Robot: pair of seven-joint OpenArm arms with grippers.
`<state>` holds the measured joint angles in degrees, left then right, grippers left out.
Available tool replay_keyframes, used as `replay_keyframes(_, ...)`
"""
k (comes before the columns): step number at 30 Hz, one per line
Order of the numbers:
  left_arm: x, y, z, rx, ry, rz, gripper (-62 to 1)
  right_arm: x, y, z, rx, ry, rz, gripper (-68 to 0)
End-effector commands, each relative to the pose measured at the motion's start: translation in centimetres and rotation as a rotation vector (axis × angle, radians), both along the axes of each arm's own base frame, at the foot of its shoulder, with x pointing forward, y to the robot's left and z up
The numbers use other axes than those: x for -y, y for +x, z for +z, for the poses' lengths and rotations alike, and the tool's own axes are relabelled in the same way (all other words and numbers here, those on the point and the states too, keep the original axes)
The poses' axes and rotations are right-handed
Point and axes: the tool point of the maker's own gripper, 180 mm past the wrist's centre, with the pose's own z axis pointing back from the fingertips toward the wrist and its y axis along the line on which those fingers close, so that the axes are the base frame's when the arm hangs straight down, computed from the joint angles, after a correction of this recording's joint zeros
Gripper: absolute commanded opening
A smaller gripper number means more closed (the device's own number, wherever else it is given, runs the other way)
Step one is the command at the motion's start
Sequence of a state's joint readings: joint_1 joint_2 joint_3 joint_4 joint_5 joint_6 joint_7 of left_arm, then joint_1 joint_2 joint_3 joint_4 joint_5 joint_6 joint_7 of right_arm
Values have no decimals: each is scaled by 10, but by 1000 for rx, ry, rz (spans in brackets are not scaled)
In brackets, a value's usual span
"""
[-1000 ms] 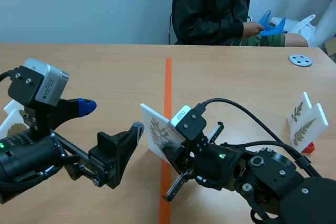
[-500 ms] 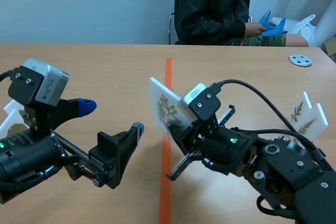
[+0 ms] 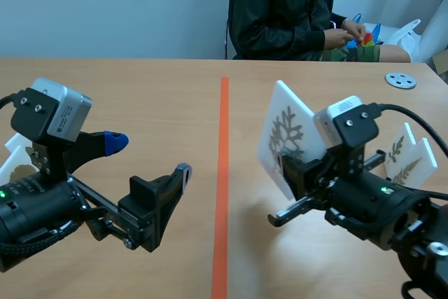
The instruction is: Sort the leaf by its shape. The table is split by an orange tape line. A compound leaf with several leaflets goes to the left side, a simple leaf with one blade goes to the right side. Return to the home posture when a red brick is placed on the table.
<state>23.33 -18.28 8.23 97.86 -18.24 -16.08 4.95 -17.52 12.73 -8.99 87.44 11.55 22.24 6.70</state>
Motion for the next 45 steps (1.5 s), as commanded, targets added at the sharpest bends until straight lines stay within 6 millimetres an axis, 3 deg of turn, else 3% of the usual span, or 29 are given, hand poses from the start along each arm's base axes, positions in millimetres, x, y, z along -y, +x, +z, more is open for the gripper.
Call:
replay_keyframes(1, 1, 0, 6, 18, -14, 1, 14, 10, 5, 10, 21, 20, -29, -656)
replay_keyframes(9, 1, 0, 6, 18, -14, 1, 14, 73, 1, 6, -31, 15, -203, -656)
replay_keyframes(13, 1, 0, 6, 18, -14, 1, 14, 91, 0, 2, -55, -17, -248, -656)
replay_keyframes(18, 1, 0, 6, 18, -14, 1, 14, 102, 2, -3, -59, -24, -294, -656)
replay_keyframes(27, 1, 0, 6, 18, -14, 1, 14, 123, 6, -37, -122, 18, -382, -656)
replay_keyframes(45, 0, 0, 6, 18, -14, 1, 14, 151, 4, -54, -129, -1, -484, -646)
